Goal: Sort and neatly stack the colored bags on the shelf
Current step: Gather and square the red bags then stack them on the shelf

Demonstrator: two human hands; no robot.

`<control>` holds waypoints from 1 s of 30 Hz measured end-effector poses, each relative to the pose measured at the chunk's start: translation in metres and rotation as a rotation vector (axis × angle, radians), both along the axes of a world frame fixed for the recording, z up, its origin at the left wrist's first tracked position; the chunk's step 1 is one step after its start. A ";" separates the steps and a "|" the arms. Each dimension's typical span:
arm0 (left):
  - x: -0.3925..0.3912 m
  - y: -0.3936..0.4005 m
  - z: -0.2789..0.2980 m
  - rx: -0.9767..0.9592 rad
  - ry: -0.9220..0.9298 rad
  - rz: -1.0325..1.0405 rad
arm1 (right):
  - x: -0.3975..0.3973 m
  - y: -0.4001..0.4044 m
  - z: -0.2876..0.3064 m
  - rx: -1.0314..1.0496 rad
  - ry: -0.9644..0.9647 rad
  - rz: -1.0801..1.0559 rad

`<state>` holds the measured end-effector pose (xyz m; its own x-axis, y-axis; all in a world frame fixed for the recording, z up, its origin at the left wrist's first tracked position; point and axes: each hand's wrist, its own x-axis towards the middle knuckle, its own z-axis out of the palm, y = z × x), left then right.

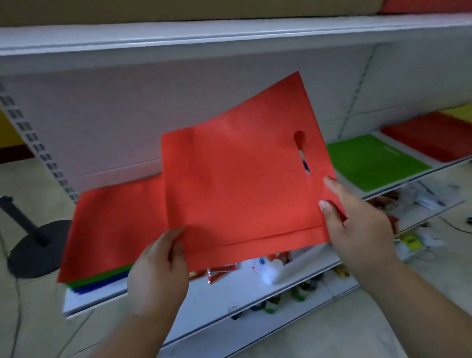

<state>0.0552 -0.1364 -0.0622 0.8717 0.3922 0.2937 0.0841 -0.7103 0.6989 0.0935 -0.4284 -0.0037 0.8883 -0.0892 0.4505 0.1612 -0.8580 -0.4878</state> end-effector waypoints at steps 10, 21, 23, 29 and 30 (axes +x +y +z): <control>0.104 -0.278 0.021 -0.113 -0.040 -0.268 | 0.026 -0.280 0.021 0.036 -0.004 -0.249; 0.265 -0.479 0.011 -0.087 0.013 -0.442 | 0.137 -0.473 0.009 0.070 0.064 -0.434; 0.294 -0.517 0.013 -0.127 0.027 -0.465 | 0.156 -0.507 0.014 0.081 0.082 -0.466; 0.363 -0.612 0.022 -0.172 0.020 -0.530 | 0.212 -0.598 0.014 0.084 0.117 -0.512; 0.372 -0.623 0.019 -0.152 0.018 -0.523 | 0.224 -0.612 0.012 0.081 0.123 -0.501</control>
